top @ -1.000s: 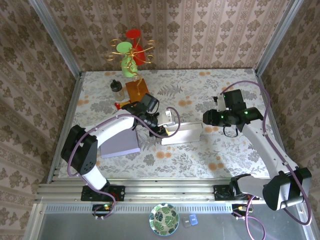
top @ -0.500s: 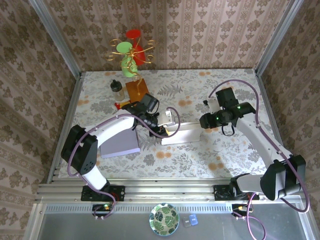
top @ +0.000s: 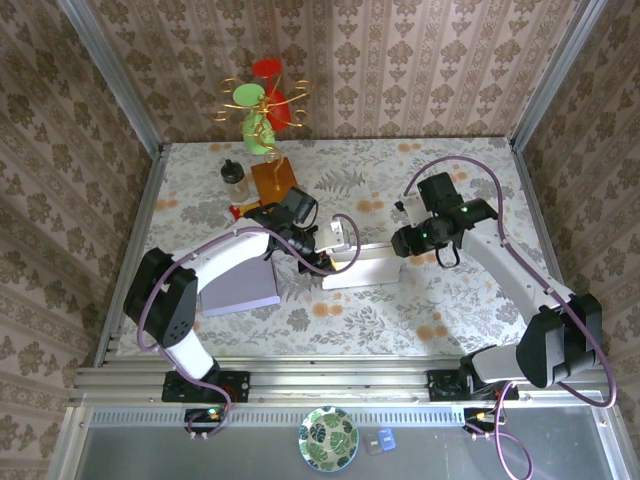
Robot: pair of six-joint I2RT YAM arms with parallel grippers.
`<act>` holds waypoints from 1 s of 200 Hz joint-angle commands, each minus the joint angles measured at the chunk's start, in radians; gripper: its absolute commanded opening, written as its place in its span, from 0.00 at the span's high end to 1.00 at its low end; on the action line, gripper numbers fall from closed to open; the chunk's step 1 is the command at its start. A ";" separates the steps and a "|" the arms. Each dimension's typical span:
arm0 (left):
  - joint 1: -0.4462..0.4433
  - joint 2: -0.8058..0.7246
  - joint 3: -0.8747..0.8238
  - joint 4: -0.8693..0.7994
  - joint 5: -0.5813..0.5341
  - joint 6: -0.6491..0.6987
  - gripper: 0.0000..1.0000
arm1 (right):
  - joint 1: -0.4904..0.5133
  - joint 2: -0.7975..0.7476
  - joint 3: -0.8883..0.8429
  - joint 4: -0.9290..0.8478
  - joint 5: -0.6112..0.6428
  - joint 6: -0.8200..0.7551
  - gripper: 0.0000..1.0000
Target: Fold the paper box
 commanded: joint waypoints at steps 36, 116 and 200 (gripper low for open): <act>0.007 0.015 0.020 -0.036 0.011 0.015 0.62 | 0.031 0.046 -0.026 0.003 0.079 -0.001 0.58; 0.006 0.005 0.018 -0.034 0.012 0.019 0.62 | 0.045 0.028 -0.006 -0.025 0.132 0.022 0.60; 0.005 0.004 0.015 -0.037 0.013 0.027 0.63 | 0.041 0.008 0.040 -0.051 0.118 0.021 0.65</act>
